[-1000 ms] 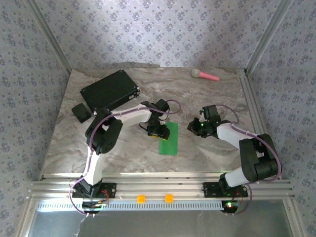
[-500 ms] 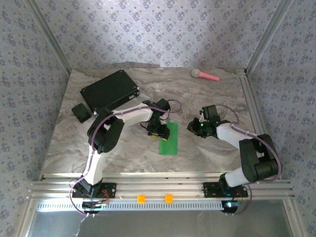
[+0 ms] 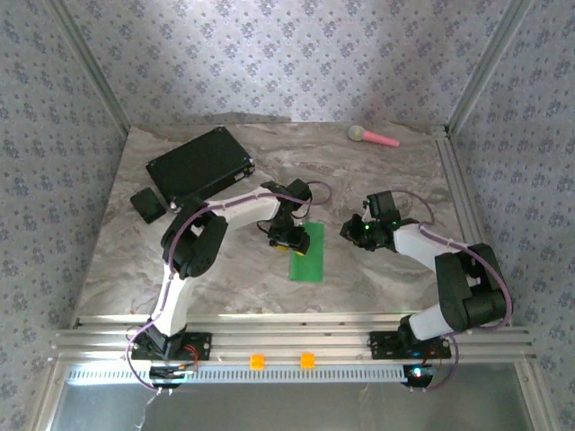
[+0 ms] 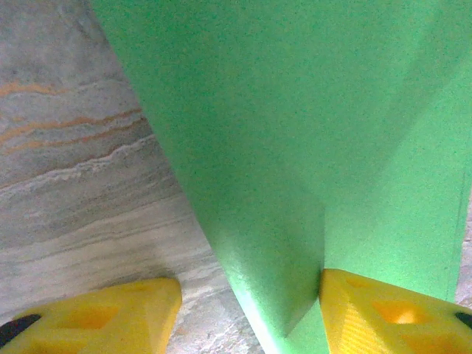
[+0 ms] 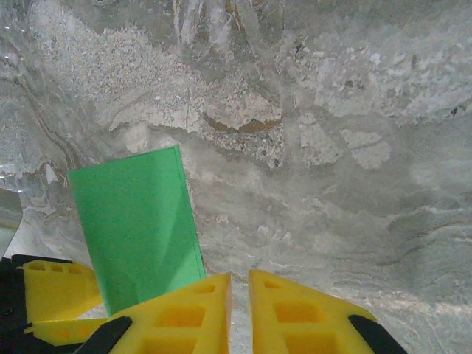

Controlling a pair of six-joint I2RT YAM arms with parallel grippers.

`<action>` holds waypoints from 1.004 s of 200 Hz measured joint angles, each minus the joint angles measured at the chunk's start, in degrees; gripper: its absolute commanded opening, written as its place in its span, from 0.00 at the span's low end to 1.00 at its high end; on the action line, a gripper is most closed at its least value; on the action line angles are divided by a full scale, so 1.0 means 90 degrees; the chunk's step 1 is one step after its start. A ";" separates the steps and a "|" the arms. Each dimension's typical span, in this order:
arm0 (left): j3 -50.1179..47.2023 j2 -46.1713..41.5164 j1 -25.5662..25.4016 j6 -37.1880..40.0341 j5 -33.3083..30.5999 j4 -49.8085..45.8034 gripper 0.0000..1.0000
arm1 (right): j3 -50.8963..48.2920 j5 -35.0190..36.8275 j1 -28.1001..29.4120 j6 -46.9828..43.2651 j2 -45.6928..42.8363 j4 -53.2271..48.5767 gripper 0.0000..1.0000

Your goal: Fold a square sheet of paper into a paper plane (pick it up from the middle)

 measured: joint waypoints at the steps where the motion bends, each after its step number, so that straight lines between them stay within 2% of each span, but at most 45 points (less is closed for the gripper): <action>1: 0.0000 0.0000 0.0000 0.0002 -0.0002 -0.0002 0.57 | 0.0000 0.0000 0.0000 0.0000 0.0000 0.0000 0.16; 201: 0.0187 0.0124 -0.0032 -0.0095 -0.0068 -0.0180 0.58 | -0.0007 0.0000 0.0066 0.0000 0.0005 0.0000 0.17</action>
